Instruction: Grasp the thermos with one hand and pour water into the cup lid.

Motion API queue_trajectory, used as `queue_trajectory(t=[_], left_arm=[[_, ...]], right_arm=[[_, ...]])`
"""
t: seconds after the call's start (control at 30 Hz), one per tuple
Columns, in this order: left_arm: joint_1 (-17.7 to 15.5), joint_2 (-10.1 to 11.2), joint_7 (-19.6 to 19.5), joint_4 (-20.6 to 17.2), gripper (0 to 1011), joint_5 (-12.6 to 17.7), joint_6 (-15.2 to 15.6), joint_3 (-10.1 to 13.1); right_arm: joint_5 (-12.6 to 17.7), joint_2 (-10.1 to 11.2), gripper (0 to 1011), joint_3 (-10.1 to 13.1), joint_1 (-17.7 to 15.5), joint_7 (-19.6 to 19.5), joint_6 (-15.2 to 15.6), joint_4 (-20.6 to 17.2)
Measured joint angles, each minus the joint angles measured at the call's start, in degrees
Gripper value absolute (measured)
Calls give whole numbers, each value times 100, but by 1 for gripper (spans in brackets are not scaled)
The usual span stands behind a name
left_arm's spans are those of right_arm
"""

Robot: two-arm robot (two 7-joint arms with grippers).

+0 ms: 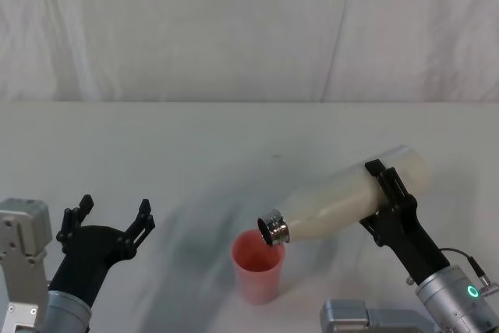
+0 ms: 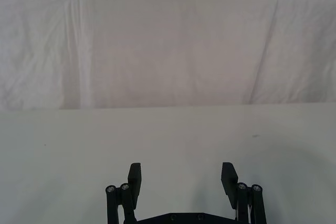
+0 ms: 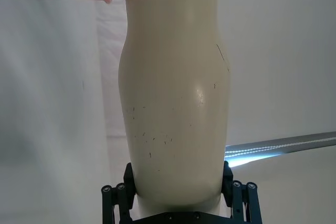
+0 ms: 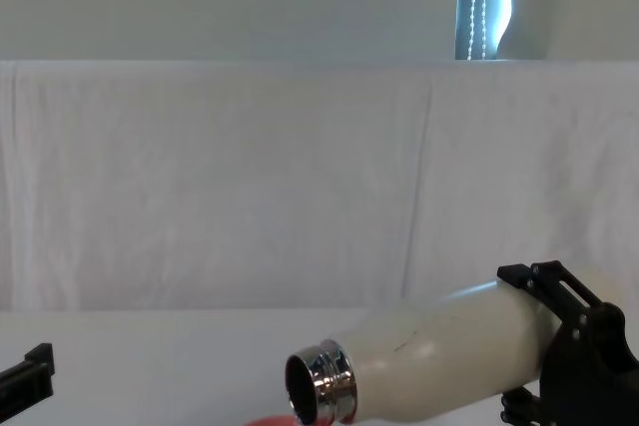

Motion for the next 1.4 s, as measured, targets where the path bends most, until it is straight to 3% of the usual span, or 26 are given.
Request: queue_trajectory(t=[1.4], left_arm=[[0, 0, 0, 0, 1001, 0, 0, 0]], right_arm=[[-26, 9, 959, -7, 9, -13, 23, 19]])
